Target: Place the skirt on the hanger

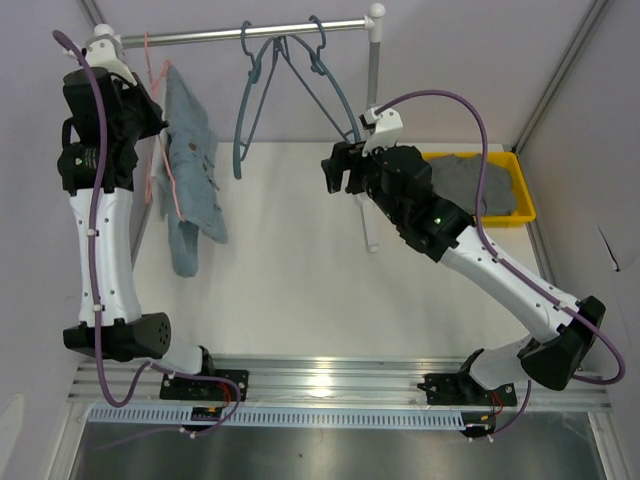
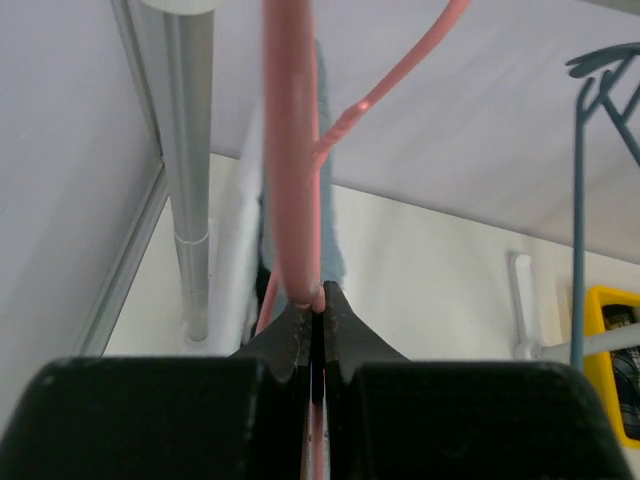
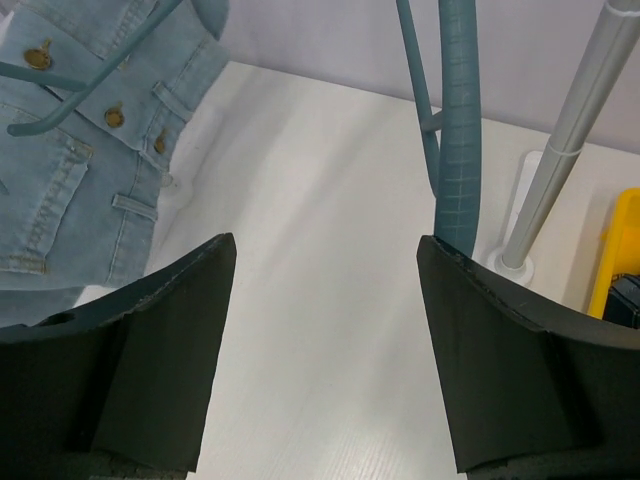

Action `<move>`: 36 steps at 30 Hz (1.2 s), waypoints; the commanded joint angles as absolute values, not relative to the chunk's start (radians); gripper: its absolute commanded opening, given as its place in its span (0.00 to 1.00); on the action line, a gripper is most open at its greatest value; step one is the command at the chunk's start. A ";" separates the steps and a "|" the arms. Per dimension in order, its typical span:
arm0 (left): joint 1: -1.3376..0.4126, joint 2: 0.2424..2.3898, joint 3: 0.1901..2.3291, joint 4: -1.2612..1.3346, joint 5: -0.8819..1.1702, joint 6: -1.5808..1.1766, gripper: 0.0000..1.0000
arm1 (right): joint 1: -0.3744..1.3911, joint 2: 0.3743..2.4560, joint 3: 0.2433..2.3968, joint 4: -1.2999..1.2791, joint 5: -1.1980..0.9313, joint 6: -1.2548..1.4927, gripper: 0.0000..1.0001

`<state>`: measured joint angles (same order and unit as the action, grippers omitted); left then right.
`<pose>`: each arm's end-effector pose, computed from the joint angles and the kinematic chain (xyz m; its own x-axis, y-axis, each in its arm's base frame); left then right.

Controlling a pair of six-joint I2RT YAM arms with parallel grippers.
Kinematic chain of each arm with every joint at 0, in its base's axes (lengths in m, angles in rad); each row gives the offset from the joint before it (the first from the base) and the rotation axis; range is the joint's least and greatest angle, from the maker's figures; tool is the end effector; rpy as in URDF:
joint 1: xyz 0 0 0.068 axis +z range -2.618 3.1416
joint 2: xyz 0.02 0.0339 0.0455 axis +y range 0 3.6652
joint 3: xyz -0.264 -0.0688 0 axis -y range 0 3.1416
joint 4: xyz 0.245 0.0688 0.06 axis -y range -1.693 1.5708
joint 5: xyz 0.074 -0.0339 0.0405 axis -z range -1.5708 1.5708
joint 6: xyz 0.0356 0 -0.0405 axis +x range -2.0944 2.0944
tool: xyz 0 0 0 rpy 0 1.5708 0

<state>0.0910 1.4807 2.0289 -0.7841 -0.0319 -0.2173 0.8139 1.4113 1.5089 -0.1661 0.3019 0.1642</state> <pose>0.2794 0.0266 0.5297 -0.2010 -0.2347 -0.9510 -0.1690 0.9646 -0.2023 0.2300 0.2281 0.4503 -0.1265 0.0933 -0.9876 -0.4761 0.8677 0.1430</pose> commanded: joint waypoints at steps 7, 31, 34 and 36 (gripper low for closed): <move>0.074 1.367 1.981 -0.570 0.200 -0.199 0.00 | 0.807 1.347 1.485 -0.147 0.307 0.166 0.79; 0.055 1.397 2.016 -0.439 0.250 -0.225 0.00 | 0.785 1.313 1.460 -0.144 0.288 0.163 0.79; 0.049 1.446 2.101 -0.452 0.259 -0.229 0.00 | 0.782 1.318 1.465 -0.147 0.285 0.164 0.79; 0.045 1.500 2.158 -0.478 0.253 -0.226 0.00 | 0.779 1.321 1.468 -0.150 0.282 0.164 0.79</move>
<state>0.0586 1.4719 2.0422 -0.5781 0.2249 -0.2100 0.7864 1.3422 1.4540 -0.1669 0.2905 0.1642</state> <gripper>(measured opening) 0.054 0.793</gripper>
